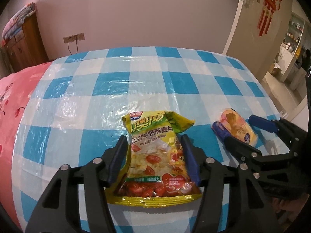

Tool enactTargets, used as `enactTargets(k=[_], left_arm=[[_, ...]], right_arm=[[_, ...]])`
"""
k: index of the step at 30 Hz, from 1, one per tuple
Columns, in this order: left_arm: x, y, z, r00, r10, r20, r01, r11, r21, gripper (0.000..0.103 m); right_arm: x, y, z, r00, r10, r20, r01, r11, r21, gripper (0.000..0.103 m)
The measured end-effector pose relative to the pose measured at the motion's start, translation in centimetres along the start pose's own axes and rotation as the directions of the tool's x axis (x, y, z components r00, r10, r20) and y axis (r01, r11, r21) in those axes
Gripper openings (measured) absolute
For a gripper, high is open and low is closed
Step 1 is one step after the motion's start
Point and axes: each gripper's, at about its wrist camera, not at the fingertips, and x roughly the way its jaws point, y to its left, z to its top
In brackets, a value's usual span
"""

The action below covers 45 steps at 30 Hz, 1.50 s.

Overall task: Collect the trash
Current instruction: 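Lift both held packs and carry them toward the orange bucket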

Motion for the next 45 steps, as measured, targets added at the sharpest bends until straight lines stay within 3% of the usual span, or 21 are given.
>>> enactTargets(k=[2, 4, 6, 15, 19, 45], left_arm=[[0.0, -0.1, -0.1, 1.000, 0.010, 0.006, -0.010, 1.000, 0.004, 0.058], [-0.2, 0.0, -0.3, 1.000, 0.016, 0.016, -0.016, 1.000, 0.000, 0.051], [-0.4, 0.0, -0.5, 1.000, 0.005, 0.021, -0.005, 1.000, -0.016, 0.048], [-1.4, 0.3, -1.3, 1.000, -0.017, 0.022, 0.017, 0.999, -0.044, 0.044], [-2.1, 0.5, -1.9, 0.999, -0.026, 0.023, 0.028, 0.998, -0.056, 0.043], [-9.9, 2.7, -8.4, 0.997, -0.013, 0.072, 0.016, 0.999, -0.048, 0.042]], right_arm=[[0.1, 0.3, 0.0, 1.000, -0.017, 0.000, 0.017, 1.000, -0.018, 0.080], [-0.1, 0.6, -0.2, 0.999, -0.033, 0.007, 0.033, 0.999, -0.035, 0.064], [-0.2, 0.8, -0.2, 1.000, -0.030, 0.010, 0.030, 0.999, -0.040, 0.055], [-1.2, 1.0, -0.9, 1.000, -0.014, 0.024, 0.014, 1.000, -0.012, 0.048], [-2.4, 1.4, -1.4, 0.999, -0.009, 0.039, 0.009, 1.000, -0.002, 0.040], [-9.4, 6.4, -6.7, 0.998, 0.018, 0.059, -0.017, 1.000, -0.011, 0.036]])
